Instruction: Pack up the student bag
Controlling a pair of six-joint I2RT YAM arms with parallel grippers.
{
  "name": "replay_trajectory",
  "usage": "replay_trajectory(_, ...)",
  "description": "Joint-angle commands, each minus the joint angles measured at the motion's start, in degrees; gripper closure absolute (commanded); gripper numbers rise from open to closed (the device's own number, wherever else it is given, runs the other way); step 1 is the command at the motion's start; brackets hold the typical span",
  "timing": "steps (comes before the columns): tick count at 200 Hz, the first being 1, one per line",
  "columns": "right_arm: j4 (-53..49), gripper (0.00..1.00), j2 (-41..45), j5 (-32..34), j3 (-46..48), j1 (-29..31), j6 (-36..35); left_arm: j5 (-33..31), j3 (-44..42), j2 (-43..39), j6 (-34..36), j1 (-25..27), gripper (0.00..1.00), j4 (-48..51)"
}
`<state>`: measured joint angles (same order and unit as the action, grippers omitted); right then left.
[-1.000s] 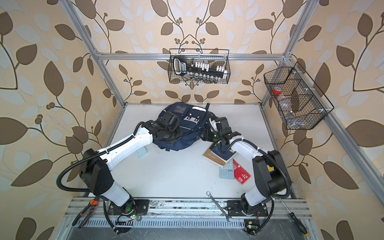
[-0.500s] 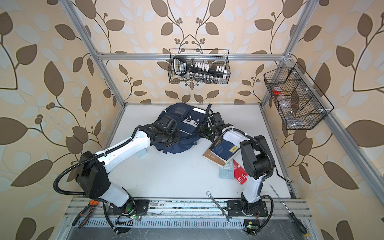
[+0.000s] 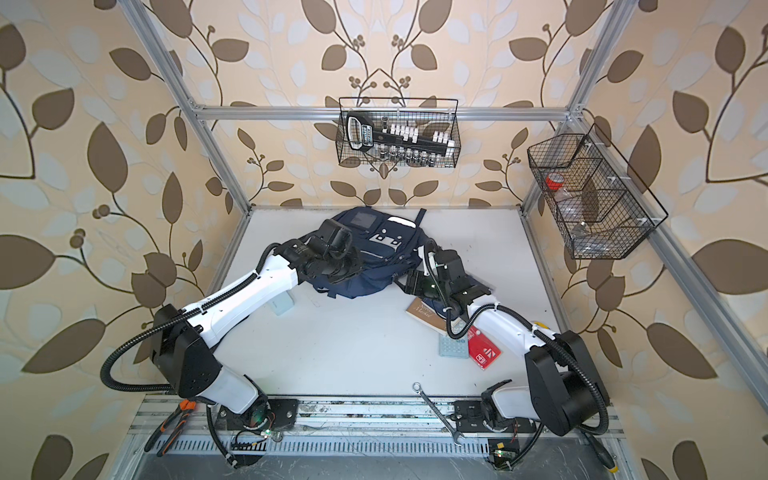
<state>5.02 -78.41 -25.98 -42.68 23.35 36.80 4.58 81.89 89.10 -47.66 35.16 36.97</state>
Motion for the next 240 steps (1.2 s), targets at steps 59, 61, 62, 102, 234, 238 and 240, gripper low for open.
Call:
replay_trajectory(59, 18.2, 0.43, -9.6, -18.2, -1.1, -2.5, -3.3, 2.9, 8.3, -2.7, 2.9, -0.1, 1.00, 0.7)
replay_trajectory(61, 18.3, 0.43, -9.7, -18.2, -1.2, -2.7, -3.4, 3.0, 8.3, -2.7, 2.9, 0.0, 1.00, 0.7)
replay_trajectory(62, 18.4, 0.43, -9.8, -18.2, -1.3, -2.8, -3.4, 3.0, 8.3, -2.7, 2.9, -0.1, 1.00, 0.6)
replay_trajectory(102, 19.3, 0.43, -12.3, -20.8, -2.4, -6.3, -3.8, 2.6, 8.4, -3.2, 2.5, -0.1, 1.00, 0.5)
replay_trajectory(234, 24.6, 0.55, -17.6, -24.3, -3.8, -6.7, -3.1, 4.1, 11.9, -1.7, 0.4, -0.1, 1.00, 0.4)
replay_trajectory(238, 24.7, 0.55, -17.8, -24.2, -4.0, -6.7, -3.1, 4.1, 12.1, -1.6, 0.5, -0.1, 1.00, 0.5)
replay_trajectory(240, 24.7, 0.55, -17.9, -24.1, -4.0, -6.7, -3.1, 4.1, 12.3, -1.6, 0.4, -0.1, 1.00, 0.5)
